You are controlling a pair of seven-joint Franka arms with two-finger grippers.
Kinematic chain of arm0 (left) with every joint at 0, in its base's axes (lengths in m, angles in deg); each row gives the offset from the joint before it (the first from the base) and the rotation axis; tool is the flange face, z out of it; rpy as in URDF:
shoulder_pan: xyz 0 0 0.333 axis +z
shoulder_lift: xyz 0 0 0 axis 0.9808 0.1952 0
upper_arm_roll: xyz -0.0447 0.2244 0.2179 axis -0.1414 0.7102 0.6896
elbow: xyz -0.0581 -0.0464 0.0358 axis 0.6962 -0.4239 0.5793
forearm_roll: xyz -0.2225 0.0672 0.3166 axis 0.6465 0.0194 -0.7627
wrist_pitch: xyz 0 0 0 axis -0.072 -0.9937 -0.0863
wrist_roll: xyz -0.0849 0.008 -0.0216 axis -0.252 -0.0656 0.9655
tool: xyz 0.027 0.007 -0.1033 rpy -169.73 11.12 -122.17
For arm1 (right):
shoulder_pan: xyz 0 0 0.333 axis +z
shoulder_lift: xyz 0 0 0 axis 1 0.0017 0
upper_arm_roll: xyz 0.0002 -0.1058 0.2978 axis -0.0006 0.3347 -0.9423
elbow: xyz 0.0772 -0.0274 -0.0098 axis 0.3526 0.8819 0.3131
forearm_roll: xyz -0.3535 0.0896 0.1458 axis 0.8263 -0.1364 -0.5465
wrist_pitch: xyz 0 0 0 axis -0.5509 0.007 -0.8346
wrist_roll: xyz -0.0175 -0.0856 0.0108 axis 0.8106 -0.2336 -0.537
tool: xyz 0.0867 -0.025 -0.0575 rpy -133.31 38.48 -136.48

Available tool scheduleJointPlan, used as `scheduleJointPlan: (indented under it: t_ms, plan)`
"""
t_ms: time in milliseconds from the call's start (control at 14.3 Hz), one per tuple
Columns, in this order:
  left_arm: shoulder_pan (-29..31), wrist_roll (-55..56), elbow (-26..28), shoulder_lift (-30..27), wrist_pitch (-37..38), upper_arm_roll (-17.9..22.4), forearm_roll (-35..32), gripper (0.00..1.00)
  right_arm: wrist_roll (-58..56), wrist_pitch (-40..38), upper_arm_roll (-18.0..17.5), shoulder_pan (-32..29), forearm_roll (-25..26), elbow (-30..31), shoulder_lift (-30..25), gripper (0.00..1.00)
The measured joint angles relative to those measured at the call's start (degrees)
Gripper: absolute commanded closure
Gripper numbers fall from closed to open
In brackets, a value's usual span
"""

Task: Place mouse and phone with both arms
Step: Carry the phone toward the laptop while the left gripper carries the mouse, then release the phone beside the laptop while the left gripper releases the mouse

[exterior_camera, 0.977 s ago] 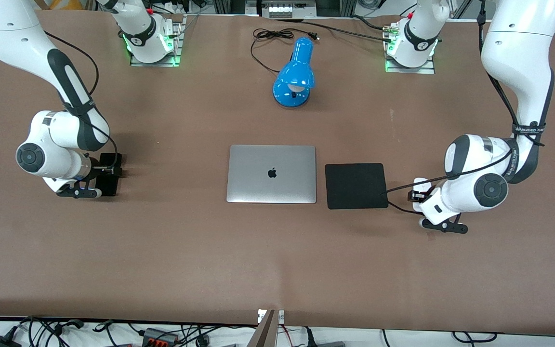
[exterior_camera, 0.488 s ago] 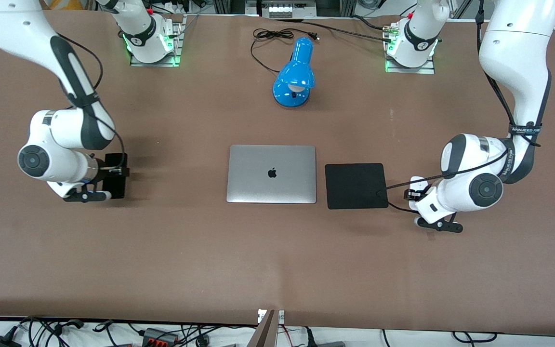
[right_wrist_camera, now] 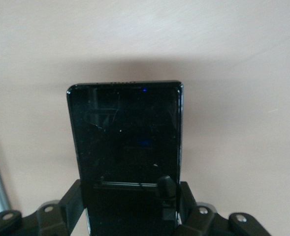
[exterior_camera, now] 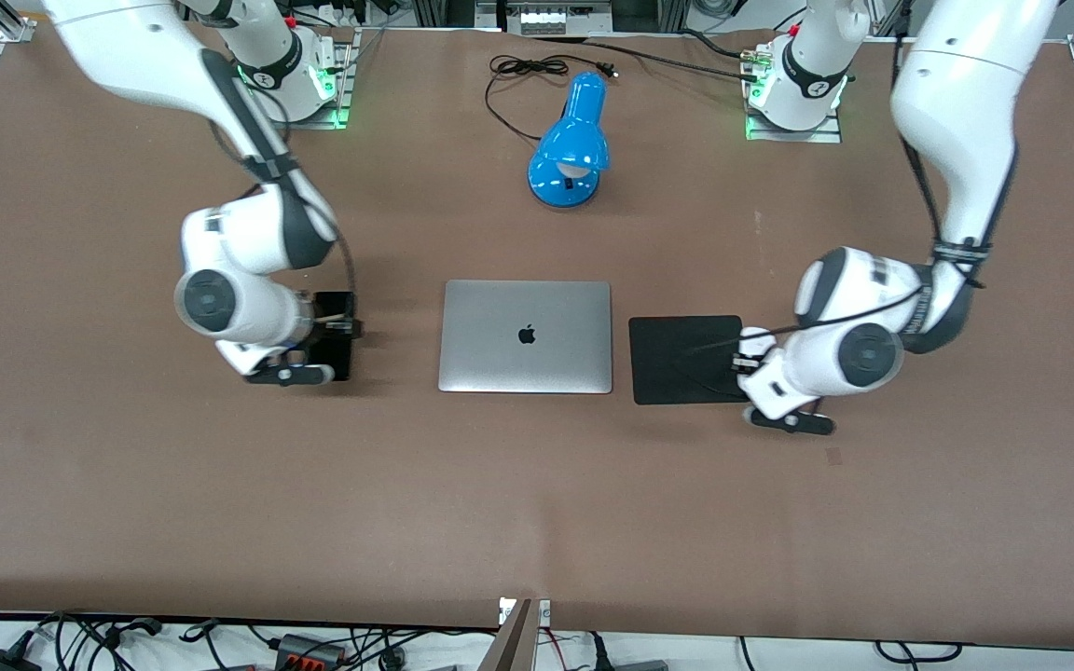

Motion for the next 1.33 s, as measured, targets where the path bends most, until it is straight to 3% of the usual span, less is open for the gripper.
scheduleJointPlan:
  t_ms: [349,837,907,977,1047,1116,1186,1256,1326]
  plan:
    - [-7.4,8.2,0.2,2.7,-4.6,-0.2,0.0,0.98,8.2,5.0,0.0,5.2,0.0,0.0,4.4,0.79]
    - [-8.3,10.3,0.3,3.7,-6.0,-0.1,0.0,0.94,8.7,6.2,0.0,7.3,0.0,0.0,5.3,0.79]
    - [-8.8,10.8,0.3,3.9,-6.1,-0.1,0.0,0.87,8.0,6.4,0.0,7.5,0.1,0.0,5.3,0.78]
    - [-9.1,11.1,0.3,4.1,-6.3,-0.1,0.0,0.72,7.0,6.4,0.1,7.5,0.1,0.0,5.3,0.78]
    - [-9.4,11.3,0.3,4.3,-6.4,-0.1,0.0,0.63,6.3,6.4,0.1,7.5,0.1,0.0,5.3,0.70]
    - [-9.4,11.5,0.3,4.4,-6.4,-0.1,0.0,0.59,6.0,6.4,0.2,7.4,0.1,0.0,5.3,0.21]
    - [-9.4,11.5,0.3,4.4,-6.4,0.0,0.0,0.45,6.0,6.4,0.3,7.4,0.0,0.0,5.3,0.00]
    - [-9.3,11.6,0.3,4.4,-6.5,0.0,0.0,0.27,6.2,6.4,0.4,7.4,0.0,-0.1,5.3,0.00]
    - [-9.2,11.6,0.3,4.4,-6.5,0.0,0.0,0.01,6.7,6.5,0.4,7.4,0.0,-0.3,5.3,0.00]
